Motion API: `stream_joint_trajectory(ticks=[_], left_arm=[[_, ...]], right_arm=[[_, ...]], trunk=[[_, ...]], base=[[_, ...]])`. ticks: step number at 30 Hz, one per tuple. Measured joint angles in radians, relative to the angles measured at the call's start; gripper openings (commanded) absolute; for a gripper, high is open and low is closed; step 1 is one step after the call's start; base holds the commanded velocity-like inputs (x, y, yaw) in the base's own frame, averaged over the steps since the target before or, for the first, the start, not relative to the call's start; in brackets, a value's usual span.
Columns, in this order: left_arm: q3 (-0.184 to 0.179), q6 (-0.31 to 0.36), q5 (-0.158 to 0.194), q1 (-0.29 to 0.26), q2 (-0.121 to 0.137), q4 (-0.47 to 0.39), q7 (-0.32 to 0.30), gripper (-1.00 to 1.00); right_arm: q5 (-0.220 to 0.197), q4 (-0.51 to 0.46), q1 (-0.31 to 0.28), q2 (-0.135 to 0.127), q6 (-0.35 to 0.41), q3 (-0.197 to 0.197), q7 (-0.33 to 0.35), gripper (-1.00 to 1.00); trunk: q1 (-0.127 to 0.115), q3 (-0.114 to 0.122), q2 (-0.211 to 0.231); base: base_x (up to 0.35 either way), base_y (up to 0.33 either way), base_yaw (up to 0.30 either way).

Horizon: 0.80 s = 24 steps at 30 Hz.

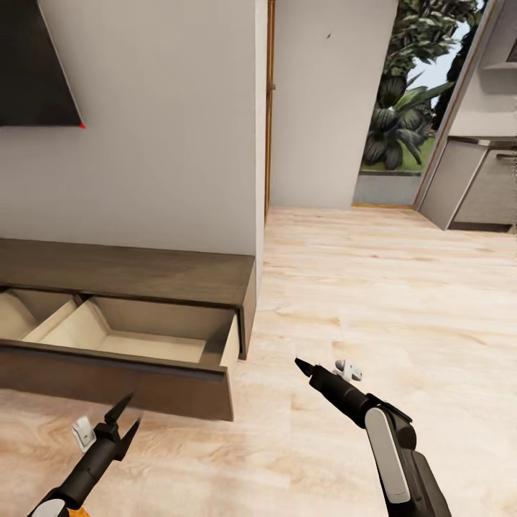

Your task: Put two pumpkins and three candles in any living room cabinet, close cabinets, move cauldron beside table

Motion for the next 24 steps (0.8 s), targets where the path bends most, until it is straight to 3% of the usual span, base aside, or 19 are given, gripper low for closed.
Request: stream_joint_trajectory(ticks=[7,13,15,17,21,24], left_arm=[[-0.001,0.006,0.000,0.000,0.003,-0.004,0.001,1.00],[0.003,0.117,-0.003,0.008,0.007,-0.166,0.034,1.00],[0.008,0.149,-0.001,0.018,0.009,-0.238,0.105,1.00],[0.038,0.218,0.001,0.030,0.012,-0.296,0.180,1.00],[0.114,0.310,0.000,0.037,0.014,-0.330,0.293,1.00],[0.139,0.360,0.002,0.038,0.020,-0.344,0.447,1.00]], right_arm=[[-0.003,0.009,0.003,-0.003,0.045,-0.003,-0.004,1.00],[-0.009,0.043,-0.001,-0.006,0.078,-0.006,-0.004,1.00],[-0.008,0.076,-0.001,-0.006,0.079,-0.006,-0.004,1.00],[-0.006,0.106,-0.001,-0.007,0.080,-0.007,-0.004,1.00],[-0.004,0.131,-0.002,-0.008,0.082,-0.011,-0.004,1.00],[-0.002,0.147,-0.002,-0.017,0.087,-0.015,-0.005,1.00]], trunk=[[0.000,0.000,0.000],[-0.001,0.000,0.000],[-0.001,0.000,0.000],[-0.001,0.004,0.000],[-0.003,0.019,0.001],[-0.004,0.031,0.002]], base=[[-0.219,0.000,0.000],[-0.014,0.000,0.000],[-0.001,0.000,0.000],[0.000,0.000,0.000],[0.000,0.000,0.000],[0.000,0.000,0.000]])
